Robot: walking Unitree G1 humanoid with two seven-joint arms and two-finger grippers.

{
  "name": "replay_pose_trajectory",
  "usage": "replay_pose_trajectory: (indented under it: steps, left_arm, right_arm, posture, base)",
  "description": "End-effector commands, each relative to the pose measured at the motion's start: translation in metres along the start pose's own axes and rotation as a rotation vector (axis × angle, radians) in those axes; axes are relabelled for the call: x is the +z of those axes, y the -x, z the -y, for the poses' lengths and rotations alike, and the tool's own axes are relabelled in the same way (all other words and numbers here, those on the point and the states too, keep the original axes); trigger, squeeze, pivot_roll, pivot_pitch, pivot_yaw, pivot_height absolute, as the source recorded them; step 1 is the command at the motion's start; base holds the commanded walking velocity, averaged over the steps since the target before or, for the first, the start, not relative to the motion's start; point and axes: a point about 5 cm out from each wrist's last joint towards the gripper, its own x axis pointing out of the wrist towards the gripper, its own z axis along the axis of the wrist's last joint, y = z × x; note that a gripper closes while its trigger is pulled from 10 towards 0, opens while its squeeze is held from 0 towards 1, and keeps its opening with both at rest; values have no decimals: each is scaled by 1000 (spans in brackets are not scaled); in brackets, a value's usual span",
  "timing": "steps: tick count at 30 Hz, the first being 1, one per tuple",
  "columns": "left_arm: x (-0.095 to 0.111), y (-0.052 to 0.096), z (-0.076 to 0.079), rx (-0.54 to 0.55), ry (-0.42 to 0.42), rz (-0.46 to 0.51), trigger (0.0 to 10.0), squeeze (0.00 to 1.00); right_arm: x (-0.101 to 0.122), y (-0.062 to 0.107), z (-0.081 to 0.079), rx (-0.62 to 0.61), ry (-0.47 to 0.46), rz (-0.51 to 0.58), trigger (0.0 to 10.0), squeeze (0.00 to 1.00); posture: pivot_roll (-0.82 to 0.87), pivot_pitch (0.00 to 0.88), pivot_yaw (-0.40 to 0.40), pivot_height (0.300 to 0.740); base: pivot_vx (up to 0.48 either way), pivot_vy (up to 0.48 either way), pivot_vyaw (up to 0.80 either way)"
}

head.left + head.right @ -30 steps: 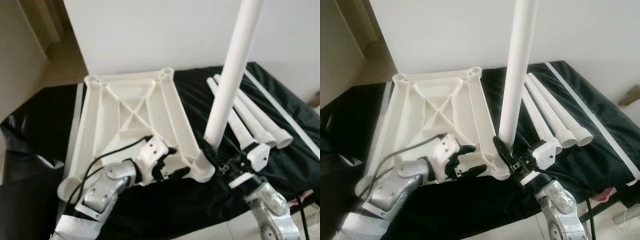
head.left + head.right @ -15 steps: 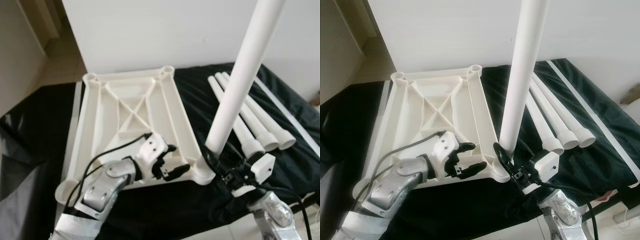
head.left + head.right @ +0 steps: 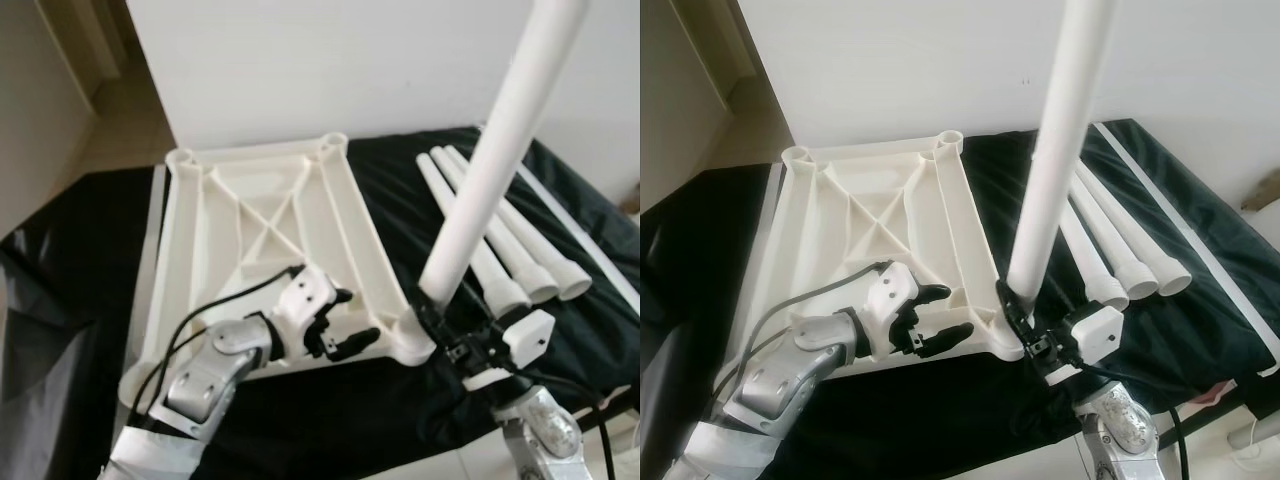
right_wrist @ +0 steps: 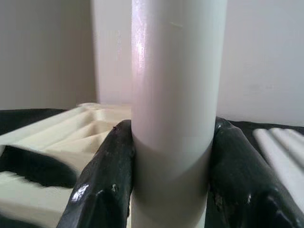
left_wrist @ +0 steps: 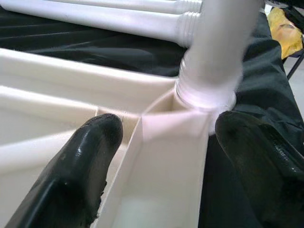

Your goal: Building children table

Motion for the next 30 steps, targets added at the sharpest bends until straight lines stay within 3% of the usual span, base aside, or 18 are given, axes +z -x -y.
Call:
replay_pose_trajectory:
  steps: [1,14,30]
  left_arm:
    - [1,1,-5,37,-7,-17,10000,0]
    - [1,-2,-2,33,5,-11,10000,0]
    - [0,-2,-2,28,7,-12,10000,0]
  right_arm:
    - [-28,17,14,-133,11,-169,10000,0]
    - [-39,-2,14,-421,12,-153,10000,0]
    - [-40,-16,-4,-440,47,-122,10000,0]
  posture:
    - [-76,17,40,740]
    - [-72,5,31,740]
    - [-63,0,30,740]
  base:
    - [0,0,0]
    - [0,0,0]
    - [0,0,0]
